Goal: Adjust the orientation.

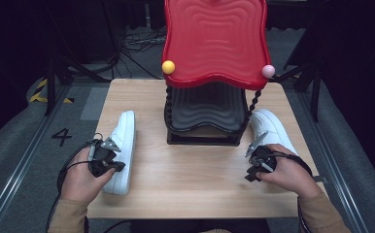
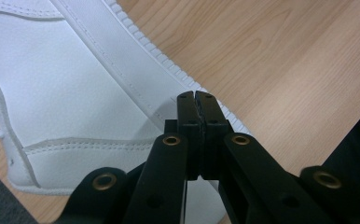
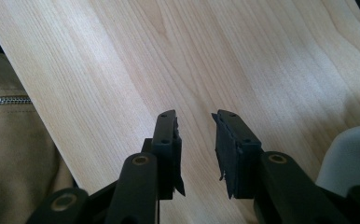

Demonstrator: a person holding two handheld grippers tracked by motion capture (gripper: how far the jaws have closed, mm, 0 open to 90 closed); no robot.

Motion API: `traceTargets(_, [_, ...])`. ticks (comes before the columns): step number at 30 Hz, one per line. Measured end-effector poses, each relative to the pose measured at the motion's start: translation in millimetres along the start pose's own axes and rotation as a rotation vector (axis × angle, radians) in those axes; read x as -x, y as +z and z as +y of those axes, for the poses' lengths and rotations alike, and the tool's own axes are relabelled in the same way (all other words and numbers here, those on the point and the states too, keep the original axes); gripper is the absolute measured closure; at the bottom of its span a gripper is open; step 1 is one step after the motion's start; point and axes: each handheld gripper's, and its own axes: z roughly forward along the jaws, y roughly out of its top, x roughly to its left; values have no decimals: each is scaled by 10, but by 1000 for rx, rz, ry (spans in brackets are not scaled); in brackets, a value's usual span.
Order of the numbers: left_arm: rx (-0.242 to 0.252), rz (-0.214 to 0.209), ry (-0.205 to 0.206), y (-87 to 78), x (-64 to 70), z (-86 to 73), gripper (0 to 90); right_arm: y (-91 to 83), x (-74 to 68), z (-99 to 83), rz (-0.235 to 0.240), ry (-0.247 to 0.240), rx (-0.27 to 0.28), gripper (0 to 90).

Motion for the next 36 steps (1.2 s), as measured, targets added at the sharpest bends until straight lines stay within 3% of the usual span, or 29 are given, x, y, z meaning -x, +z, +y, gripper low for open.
traceTargets(4, [20, -41, 15, 60, 54, 78, 899, -33, -7, -3, -11, -6, 28, 715])
traceTargets(13, [-14, -91, 73, 317, 271, 359, 893, -91, -19, -81, -24, 4, 44, 715])
traceTargets(16, [24, -140, 104, 314, 385, 464, 784, -108, -23, -111, -26, 8, 47, 713])
traceTargets(18, [28, -125, 113, 297, 423, 494, 675, -110, -24, -123, -24, 9, 46, 711])
traceTargets(19, [24, -105, 122, 270, 454, 520, 675, -111, -26, -132, -23, 13, 46, 710])
traceTargets(25, [13, -84, 130, 205, 467, 534, 605, -108, -18, -181, -23, 24, 40, 703])
traceTargets(30, [-31, -76, 132, 144, 450, 504, 546, -119, -21, -198, -24, 24, 41, 701])
traceTargets(32, [-86, -76, 131, 115, 454, 469, 516, -120, -20, -198, -23, 25, 42, 700])
traceTargets(33, [-86, -76, 131, 115, 454, 469, 495, -119, -20, -197, -24, 26, 40, 699])
traceTargets(34, [-148, -75, 125, 112, 465, 434, 478, -115, -22, -193, -23, 25, 39, 698])
traceTargets(35, [-148, -75, 125, 112, 465, 434, 454, -115, -22, -193, -23, 25, 39, 698])
traceTargets(36, [-202, -89, 116, 126, 465, 397, 432, -106, -24, -182, -20, 21, 42, 697])
